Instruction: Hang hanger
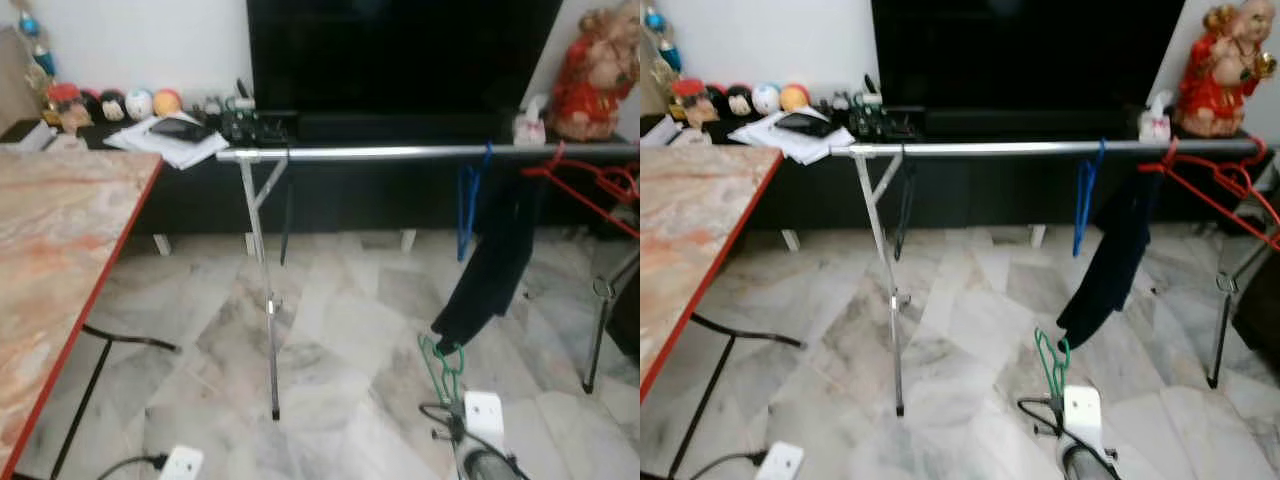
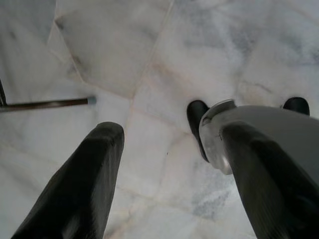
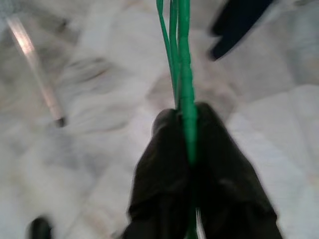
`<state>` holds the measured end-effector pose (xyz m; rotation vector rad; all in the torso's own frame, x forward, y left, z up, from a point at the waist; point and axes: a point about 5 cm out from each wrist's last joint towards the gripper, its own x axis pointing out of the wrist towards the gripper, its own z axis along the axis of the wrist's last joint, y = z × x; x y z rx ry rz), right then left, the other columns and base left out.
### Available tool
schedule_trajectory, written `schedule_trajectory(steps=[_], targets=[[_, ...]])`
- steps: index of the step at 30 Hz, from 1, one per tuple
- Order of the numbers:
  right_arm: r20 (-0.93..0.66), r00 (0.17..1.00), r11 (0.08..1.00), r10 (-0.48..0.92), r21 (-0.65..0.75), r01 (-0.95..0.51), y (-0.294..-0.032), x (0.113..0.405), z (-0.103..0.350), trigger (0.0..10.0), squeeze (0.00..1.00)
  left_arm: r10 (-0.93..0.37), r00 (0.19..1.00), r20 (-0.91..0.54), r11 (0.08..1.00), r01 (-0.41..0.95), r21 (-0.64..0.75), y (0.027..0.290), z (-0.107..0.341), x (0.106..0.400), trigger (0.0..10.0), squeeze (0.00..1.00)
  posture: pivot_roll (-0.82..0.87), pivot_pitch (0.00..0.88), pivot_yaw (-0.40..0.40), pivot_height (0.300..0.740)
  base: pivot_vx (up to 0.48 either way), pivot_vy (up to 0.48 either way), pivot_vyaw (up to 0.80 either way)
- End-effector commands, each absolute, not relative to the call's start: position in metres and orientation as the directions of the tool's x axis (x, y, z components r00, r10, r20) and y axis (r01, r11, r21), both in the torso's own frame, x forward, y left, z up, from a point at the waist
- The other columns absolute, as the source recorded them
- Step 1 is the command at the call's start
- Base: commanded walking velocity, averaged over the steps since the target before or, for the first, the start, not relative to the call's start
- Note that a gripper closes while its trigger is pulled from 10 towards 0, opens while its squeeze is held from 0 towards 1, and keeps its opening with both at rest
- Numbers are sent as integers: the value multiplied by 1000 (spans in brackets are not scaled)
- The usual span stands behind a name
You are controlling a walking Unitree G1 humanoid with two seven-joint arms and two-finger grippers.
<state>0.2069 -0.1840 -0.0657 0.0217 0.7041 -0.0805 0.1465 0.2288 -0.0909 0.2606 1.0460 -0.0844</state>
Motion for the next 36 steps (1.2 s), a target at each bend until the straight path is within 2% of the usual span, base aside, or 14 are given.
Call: schedule_trajectory(steps=[1, 13, 18, 36], targets=[[-646, 758, 995, -91, -31, 92, -194, 205, -65, 10000, 0, 41, 494, -869, 965, 207, 163, 222, -92, 147, 10000, 0, -53, 0, -40, 740, 270, 0, 0], [-629, 774, 998, -66, -32, 59, -193, 211, -62, 10000, 0, 31, 499, -866, 964, 216, 158, 219, -92, 150, 10000, 0, -53, 0, -42, 740, 268, 0, 0], [-627, 776, 998, -64, -26, 61, -192, 211, -61, 10000, 0, 27, 502, -864, 964, 216, 156, 218, -92, 151, 10000, 0, -54, 0, -43, 740, 268, 0, 655], [-627, 776, 997, -69, -29, 65, -193, 210, -62, 10000, 0, 18, 507, -862, 963, 224, 152, 216, -91, 153, 10000, 0, -57, 0, -38, 740, 267, 0, 0]])
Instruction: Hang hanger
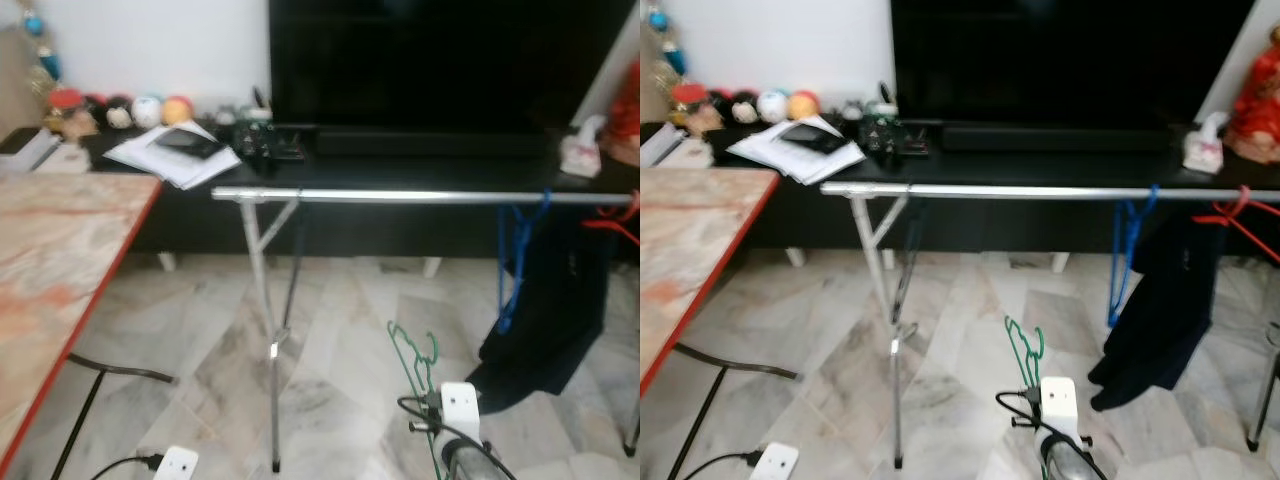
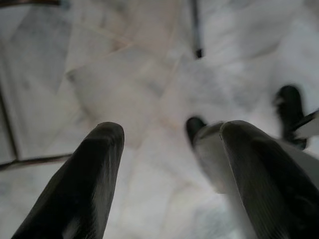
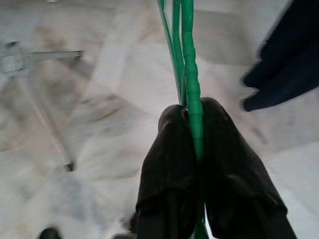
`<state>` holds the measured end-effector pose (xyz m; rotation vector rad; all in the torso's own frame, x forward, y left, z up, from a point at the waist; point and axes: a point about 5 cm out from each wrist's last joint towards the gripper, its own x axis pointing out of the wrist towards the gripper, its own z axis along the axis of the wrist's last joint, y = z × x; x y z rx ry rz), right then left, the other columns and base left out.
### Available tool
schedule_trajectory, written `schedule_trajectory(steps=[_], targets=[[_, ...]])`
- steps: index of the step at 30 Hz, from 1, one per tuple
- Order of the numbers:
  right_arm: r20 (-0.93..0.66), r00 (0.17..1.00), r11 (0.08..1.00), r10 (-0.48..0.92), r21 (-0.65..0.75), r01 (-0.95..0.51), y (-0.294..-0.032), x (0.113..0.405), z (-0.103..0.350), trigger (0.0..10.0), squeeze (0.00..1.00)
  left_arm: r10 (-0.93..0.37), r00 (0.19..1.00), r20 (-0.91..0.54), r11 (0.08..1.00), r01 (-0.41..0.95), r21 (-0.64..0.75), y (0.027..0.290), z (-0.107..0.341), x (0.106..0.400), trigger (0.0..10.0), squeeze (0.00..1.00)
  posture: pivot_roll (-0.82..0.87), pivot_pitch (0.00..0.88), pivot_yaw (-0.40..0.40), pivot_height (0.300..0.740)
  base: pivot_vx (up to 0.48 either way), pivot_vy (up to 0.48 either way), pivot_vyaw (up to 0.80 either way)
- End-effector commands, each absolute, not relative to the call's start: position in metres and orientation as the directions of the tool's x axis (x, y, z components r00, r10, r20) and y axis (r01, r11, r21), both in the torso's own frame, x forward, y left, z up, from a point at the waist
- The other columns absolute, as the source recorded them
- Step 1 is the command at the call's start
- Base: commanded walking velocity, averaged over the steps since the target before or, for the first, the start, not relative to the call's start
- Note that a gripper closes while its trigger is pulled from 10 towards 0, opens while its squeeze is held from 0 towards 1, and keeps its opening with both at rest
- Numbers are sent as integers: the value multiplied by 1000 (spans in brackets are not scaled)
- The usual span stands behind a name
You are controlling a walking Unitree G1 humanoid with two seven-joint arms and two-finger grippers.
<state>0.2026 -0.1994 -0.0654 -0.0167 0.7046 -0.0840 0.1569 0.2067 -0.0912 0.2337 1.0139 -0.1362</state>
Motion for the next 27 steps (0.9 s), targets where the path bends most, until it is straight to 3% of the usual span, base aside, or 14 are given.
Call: schedule_trajectory(steps=[1, 20, 27], targets=[[-626, 777, 997, -69, -27, 67, -193, 211, -61, 10000, 0, 17, 508, -861, 963, 225, 151, 215, -91, 153, 10000, 0, -57, 0, -38, 740, 270, 0, 0], [-610, 787, 996, -87, -23, 92, -194, 213, -59, 10000, 0, 11, 513, -858, 961, 233, 152, 215, -91, 155, 10000, 0, -57, 0, -35, 740, 267, 0, 0], [-553, 826, 994, -106, -28, 108, -199, 221, -51, 10000, 0, 11, 518, -855, 958, 239, 157, 214, -90, 156, 10000, 0, -60, 0, -32, 740, 0, 0, 0]])
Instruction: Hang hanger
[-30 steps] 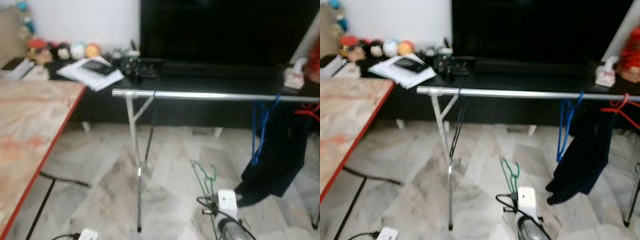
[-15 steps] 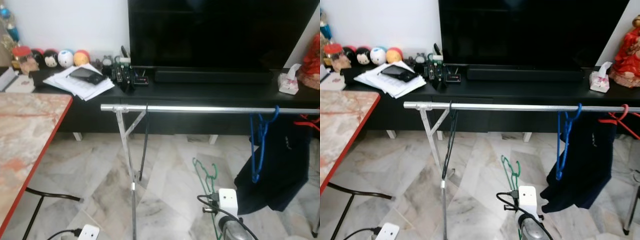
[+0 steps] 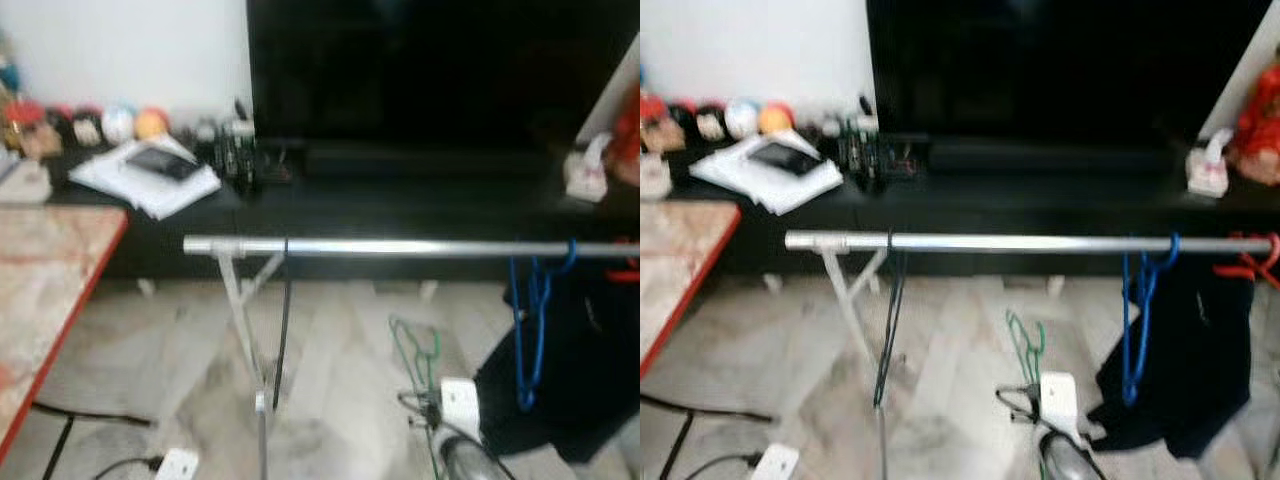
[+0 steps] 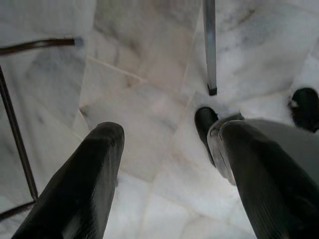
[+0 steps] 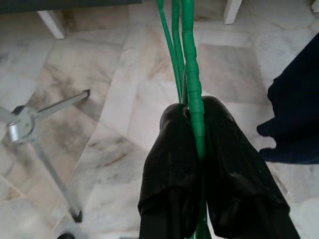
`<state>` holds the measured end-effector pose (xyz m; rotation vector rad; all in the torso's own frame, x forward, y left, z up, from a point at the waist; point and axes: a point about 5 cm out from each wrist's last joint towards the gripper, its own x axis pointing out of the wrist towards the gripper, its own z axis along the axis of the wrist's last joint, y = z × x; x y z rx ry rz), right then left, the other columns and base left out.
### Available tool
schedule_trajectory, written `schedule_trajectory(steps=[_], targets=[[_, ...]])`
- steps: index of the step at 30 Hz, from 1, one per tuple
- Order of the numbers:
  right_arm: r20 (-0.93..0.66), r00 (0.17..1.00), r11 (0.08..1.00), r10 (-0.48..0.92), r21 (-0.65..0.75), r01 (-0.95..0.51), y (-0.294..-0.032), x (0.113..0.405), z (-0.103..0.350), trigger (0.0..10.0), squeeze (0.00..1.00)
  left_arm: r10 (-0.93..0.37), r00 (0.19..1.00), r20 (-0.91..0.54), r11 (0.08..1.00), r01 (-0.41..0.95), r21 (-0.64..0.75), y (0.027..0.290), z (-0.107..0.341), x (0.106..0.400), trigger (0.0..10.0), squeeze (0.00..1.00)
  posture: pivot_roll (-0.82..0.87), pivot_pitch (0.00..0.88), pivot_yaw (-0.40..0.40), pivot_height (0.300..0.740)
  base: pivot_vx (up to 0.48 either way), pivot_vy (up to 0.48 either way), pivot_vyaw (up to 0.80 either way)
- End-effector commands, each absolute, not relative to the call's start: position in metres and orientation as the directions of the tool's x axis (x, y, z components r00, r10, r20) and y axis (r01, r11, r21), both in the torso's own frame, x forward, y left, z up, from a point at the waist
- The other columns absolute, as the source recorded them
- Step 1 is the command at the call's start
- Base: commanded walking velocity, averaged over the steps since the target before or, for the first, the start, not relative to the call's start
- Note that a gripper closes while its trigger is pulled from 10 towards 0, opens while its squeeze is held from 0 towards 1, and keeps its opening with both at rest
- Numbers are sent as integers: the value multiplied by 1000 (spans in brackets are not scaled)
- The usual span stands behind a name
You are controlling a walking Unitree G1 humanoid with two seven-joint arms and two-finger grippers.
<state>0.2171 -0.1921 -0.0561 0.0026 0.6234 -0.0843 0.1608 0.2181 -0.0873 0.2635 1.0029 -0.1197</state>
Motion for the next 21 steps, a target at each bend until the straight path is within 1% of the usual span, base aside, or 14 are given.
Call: schedule_trajectory(steps=[1, 5, 7, 8, 12, 15, 21], targets=[[-545, 831, 993, -107, -27, 111, -199, 223, -50, 10000, 0, 11, 518, -855, 958, 239, 157, 214, -90, 156, 10000, 0, -61, 0, -31, 740, 0, 0, 0], [-470, 876, 994, -107, -35, 103, -197, 240, -36, 10000, 0, 8, 520, -854, 957, 244, 158, 214, -90, 157, 10000, 0, -60, 0, -31, 740, 0, 0, 0], [-395, 913, 994, -105, -35, 99, -195, 256, -22, 10000, 0, 5, 523, -852, 956, 249, 159, 213, -89, 158, 10000, 0, -59, 0, -31, 740, 0, 0, 0], [-395, 913, 994, -105, -35, 99, -195, 256, -22, 10000, 0, 5, 523, -852, 956, 249, 159, 213, -89, 158, 10000, 0, -59, 0, -31, 740, 0, 0, 0], [-298, 944, 990, -142, -59, 131, -196, 271, -5, 10000, 0, 5, 525, -851, 955, 250, 159, 213, -89, 158, 10000, 0, -58, 0, -31, 740, 0, 0, 0], [-254, 951, 984, -177, -51, 170, -197, 273, 0, 10000, 0, 5, 525, -851, 955, 249, 159, 213, -90, 158, 10000, 0, -56, 0, -32, 740, 0, 0, 0], [-233, 953, 981, -194, -62, 184, -196, 268, -2, 10000, 0, 5, 524, -851, 955, 250, 159, 214, -90, 157, 10000, 0, -56, 0, -29, 740, 0, 0, 0]])
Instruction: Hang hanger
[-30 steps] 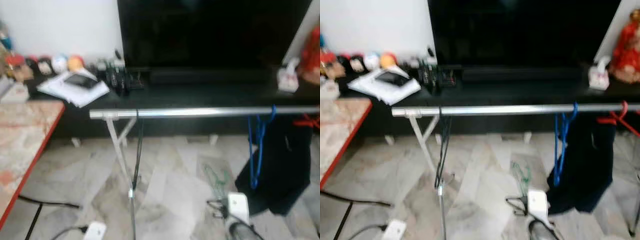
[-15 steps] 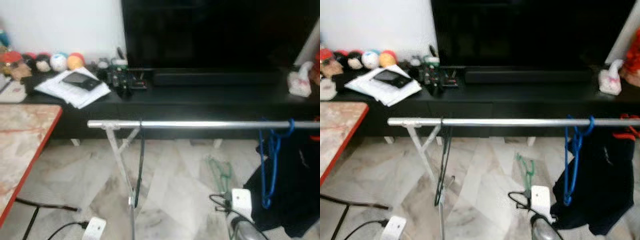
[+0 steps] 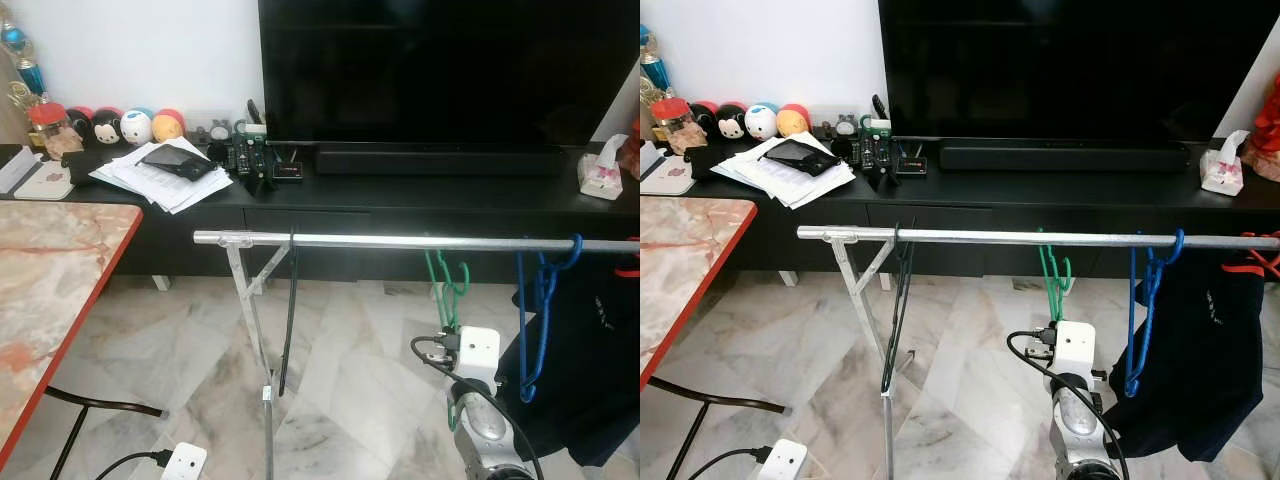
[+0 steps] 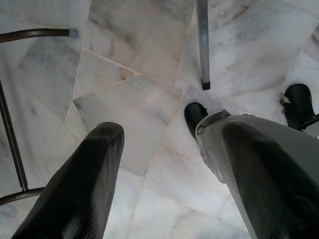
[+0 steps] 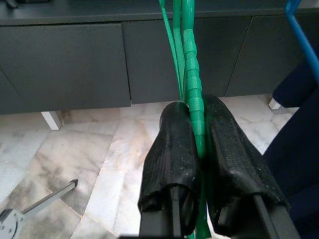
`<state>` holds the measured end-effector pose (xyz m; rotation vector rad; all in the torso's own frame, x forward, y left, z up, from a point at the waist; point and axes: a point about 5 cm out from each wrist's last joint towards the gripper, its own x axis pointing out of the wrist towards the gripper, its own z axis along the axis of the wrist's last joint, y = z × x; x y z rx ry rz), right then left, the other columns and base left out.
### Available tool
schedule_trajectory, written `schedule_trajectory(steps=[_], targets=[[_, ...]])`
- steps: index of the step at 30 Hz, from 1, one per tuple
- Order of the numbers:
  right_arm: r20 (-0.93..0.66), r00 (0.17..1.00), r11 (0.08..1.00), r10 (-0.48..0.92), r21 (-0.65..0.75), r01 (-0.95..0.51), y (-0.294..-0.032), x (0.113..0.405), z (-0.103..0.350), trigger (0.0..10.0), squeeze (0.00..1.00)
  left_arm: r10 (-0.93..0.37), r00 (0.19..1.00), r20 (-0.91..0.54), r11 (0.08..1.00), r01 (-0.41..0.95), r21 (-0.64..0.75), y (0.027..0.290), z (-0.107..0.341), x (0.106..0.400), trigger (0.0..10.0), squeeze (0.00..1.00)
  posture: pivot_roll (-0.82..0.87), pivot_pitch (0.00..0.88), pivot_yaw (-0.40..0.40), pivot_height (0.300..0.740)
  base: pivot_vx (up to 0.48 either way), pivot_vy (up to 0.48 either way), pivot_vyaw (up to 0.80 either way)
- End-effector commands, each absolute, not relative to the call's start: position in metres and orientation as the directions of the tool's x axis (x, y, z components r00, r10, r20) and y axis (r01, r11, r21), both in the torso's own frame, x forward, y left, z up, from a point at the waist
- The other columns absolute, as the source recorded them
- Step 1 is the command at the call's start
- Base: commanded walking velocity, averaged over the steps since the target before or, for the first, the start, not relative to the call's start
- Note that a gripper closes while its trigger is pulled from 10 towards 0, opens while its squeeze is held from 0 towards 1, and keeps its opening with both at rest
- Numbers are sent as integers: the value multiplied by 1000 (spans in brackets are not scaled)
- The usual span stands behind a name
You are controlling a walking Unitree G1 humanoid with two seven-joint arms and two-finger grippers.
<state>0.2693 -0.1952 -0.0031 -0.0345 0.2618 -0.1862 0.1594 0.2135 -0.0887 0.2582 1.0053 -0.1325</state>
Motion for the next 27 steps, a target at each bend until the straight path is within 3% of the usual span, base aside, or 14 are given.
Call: schedule_trajectory(steps=[1, 22, 27], targets=[[-231, 953, 981, -194, -62, 185, -195, 268, -2, 10000, 0, 5, 524, -851, 955, 250, 160, 214, -90, 157, 10000, 0, -56, 0, -29, 740, 0, 0, 0], [-115, 972, 977, -207, -76, 200, -193, 273, 12, 10000, 0, 12, 507, -862, 954, 253, 162, 218, -91, 150, 10000, 0, -60, 0, -27, 740, 0, 0, 0], [-78, 978, 980, -192, -68, 187, -194, 286, 25, 10000, 0, 28, 490, -872, 955, 246, 168, 226, -93, 141, 10000, 0, -60, 0, -29, 740, 0, 0, 0]])
